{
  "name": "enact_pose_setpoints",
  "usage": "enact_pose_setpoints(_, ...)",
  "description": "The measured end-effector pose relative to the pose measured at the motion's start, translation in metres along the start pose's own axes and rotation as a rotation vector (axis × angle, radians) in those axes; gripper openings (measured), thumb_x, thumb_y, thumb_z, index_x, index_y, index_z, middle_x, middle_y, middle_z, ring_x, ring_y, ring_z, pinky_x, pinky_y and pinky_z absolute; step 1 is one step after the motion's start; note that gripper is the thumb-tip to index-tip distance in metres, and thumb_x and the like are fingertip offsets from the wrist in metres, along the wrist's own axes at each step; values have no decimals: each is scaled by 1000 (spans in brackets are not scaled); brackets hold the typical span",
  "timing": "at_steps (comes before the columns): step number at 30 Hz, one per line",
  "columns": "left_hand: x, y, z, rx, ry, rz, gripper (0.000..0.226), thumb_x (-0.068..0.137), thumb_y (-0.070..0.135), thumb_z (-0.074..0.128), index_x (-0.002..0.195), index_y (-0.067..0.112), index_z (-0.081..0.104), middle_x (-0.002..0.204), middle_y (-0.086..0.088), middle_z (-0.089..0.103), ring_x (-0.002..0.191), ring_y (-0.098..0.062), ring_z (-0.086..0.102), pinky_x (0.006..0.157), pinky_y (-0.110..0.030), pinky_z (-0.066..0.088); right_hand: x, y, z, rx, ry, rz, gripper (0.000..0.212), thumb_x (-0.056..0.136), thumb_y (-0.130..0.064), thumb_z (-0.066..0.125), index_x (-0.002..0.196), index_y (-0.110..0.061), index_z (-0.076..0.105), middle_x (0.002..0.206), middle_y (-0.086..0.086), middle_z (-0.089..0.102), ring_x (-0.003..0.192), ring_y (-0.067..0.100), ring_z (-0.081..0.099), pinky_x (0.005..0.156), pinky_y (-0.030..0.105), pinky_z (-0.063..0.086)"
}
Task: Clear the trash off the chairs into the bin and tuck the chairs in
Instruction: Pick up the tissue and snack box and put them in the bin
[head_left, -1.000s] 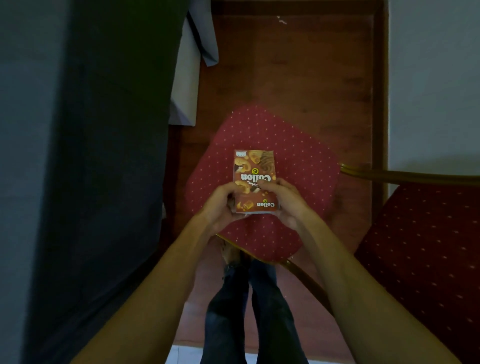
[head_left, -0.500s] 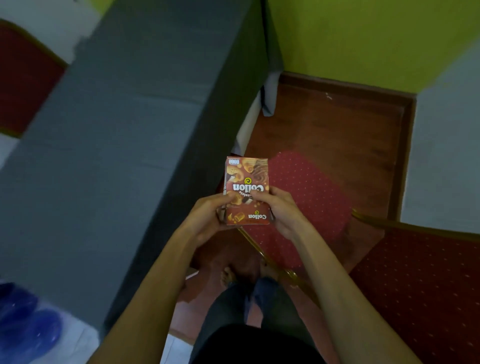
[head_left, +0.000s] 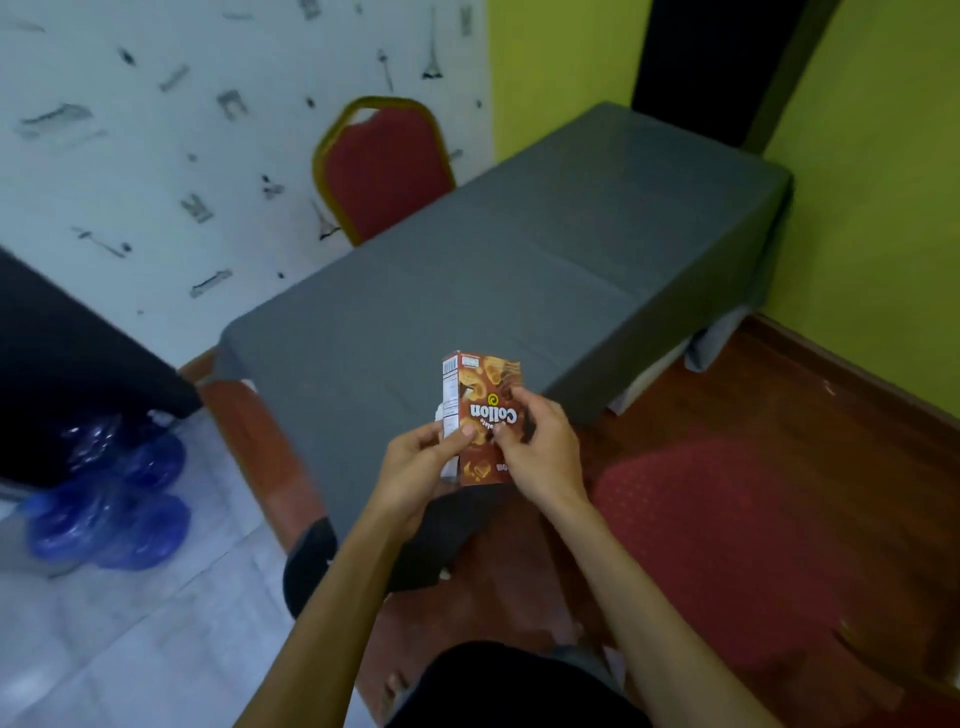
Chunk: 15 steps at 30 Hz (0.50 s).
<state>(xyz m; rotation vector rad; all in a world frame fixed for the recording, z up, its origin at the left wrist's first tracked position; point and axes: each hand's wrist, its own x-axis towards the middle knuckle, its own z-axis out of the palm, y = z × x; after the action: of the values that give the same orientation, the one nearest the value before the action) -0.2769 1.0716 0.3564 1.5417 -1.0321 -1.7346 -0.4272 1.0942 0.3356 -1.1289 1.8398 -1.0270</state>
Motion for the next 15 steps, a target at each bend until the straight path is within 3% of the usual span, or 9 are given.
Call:
enact_pose_setpoints(4,-19,3,-70,-46,122,75,22,91,27,71,107,12,75,102,-11,80,93,-30,77,86,-48,61,-23,-43,72,-80,-191,-135,51,101,-31,55,149,-16,49,151,-6,48,136,15,49,113,33,39)
enact_pose_setpoints(8,-39,4,-144,-98,229,103,26,99,30,59,104,10,74,95,-16,80,81,-28,78,73,-43,64,-55,-78,141,-34,-346,-161,55,101,-49,49,150,-24,46,143,-17,45,130,8,50,101,25,41)
enact_pose_setpoints(10,-46,-3,-183,-125,264,109,30,102,29,55,108,8,74,99,-18,79,91,-34,76,83,-51,61,-69,-90,175,-30,-397,-146,56,101,-50,49,151,-25,46,144,-19,42,130,6,47,98,22,37)
enact_pose_setpoints(12,-52,-12,-219,-150,298,94,29,102,25,54,116,6,72,106,-17,78,100,-34,75,91,-52,58,-82,-98,208,-25,-449,-137,57,99,-54,49,149,-28,48,147,-17,46,130,9,51,97,23,39)
enact_pose_setpoints(15,-59,-27,-265,-148,372,67,26,102,21,55,118,8,71,100,-8,78,92,-26,77,82,-42,63,-97,-101,258,-18,-506,-114,54,96,-58,50,143,-32,54,139,-16,59,122,10,60,96,24,46)
